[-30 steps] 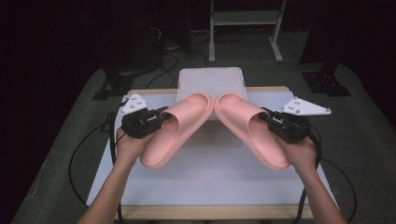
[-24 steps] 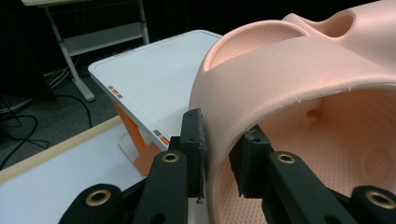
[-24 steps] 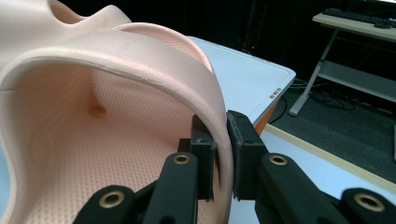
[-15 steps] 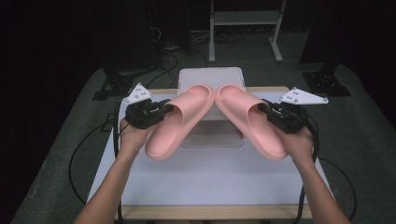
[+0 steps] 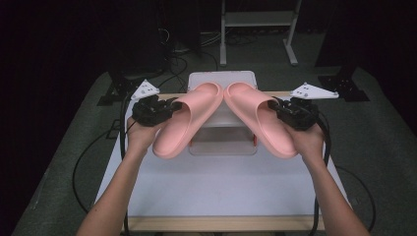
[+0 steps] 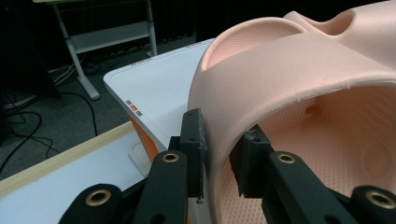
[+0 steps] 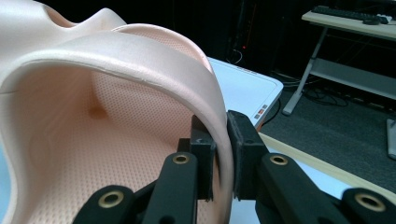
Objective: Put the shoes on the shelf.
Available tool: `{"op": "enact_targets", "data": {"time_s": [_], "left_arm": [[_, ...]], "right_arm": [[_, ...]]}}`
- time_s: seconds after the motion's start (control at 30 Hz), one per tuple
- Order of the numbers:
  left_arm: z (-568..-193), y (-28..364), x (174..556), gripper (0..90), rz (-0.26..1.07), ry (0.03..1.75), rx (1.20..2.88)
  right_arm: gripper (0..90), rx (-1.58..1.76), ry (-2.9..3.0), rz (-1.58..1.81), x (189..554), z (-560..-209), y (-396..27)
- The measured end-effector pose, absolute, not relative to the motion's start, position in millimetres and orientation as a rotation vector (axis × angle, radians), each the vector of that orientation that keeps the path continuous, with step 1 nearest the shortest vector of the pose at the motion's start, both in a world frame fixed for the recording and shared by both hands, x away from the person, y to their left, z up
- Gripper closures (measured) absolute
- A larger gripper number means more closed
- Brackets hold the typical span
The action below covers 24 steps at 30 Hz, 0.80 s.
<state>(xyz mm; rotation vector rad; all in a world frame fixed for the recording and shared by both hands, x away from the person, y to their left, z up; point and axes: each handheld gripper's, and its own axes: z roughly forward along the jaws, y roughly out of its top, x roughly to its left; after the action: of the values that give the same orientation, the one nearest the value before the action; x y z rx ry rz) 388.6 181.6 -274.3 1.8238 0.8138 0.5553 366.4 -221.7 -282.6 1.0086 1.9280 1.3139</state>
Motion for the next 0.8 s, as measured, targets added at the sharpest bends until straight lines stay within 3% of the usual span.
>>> {"op": "enact_targets", "data": {"time_s": [0.8], "left_arm": [[-272,178,421,75.3,0.538,0.868,1.784]], "right_arm": [[81.0,1.083,1.88,1.31,397,-280,-215]]}}
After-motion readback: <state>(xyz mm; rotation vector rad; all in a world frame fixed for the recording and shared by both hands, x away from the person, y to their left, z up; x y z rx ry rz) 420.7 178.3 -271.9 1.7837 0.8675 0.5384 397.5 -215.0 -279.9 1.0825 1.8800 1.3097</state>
